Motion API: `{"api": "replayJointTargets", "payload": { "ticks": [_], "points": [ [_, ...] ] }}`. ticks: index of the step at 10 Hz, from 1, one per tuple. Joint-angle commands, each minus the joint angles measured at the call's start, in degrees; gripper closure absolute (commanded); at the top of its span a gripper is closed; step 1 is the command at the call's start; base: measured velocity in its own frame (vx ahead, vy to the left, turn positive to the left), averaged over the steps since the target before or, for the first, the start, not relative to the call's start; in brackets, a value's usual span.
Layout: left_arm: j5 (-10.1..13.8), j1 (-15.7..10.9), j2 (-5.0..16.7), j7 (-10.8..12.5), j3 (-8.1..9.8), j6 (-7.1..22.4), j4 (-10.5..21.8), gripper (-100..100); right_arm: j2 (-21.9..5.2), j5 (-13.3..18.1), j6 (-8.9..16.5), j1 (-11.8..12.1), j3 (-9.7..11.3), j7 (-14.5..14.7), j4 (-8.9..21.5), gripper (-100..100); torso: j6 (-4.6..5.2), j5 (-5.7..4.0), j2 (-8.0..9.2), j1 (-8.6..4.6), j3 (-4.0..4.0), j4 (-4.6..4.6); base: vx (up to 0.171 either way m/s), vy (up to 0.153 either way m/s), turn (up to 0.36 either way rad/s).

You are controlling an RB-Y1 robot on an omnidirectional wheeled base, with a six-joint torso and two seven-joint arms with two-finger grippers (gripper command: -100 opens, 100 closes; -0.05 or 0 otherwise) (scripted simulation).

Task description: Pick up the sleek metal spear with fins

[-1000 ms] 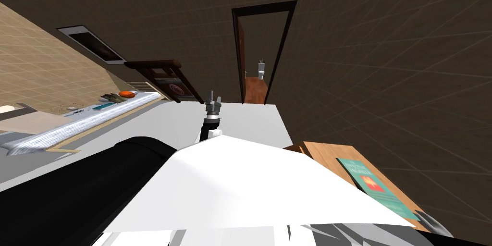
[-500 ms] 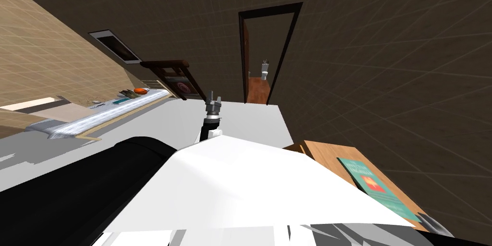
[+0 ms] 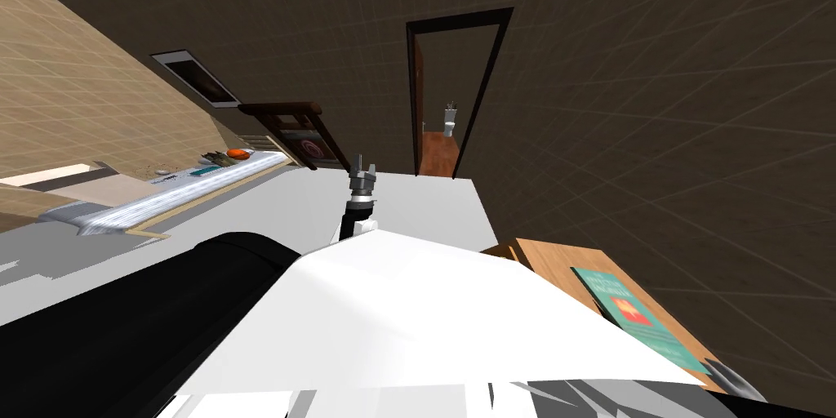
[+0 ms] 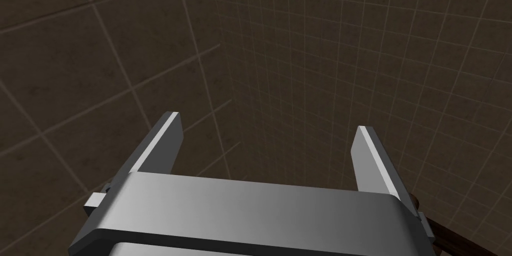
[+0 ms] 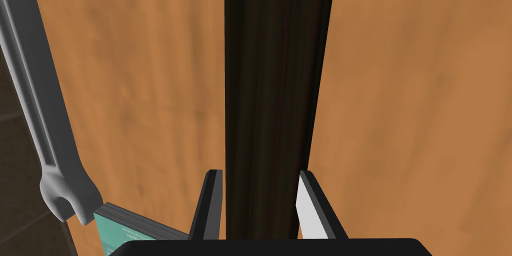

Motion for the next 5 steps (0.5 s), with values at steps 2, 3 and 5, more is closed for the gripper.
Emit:
{"api": "replayJointTargets", "payload": {
  "ticks": [2, 3, 5],
  "points": [
    [0.00, 0.00, 0.00, 0.00, 0.00, 0.00, 0.00, 0, 1.38, 2.31, -2.86, -1.58, -1.34, 1.51, 2.86, 100, 0.00, 0.00, 0.00, 0.00, 0.00, 0.00, 0.053, 0.001, -0.133],
    [0.00, 0.02, 0.00, 0.00, 0.01, 0.00, 0.00, 0, 1.38, 2.31, -3.28, -1.58, -1.34, 1.51, 3.51, 100, 0.06, -0.07, -0.29, -0.03, -0.14, -0.03, 0.124, 0.014, -0.181],
    [0.00, 0.03, 0.00, 0.00, 0.01, 0.00, 0.00, 0, 2.66, 4.88, -6.54, -3.43, -2.74, 3.21, 7.64, 100, -0.10, -0.23, -0.55, -0.11, -0.27, -0.03, 0.125, 0.017, -0.212]
  ]
}}
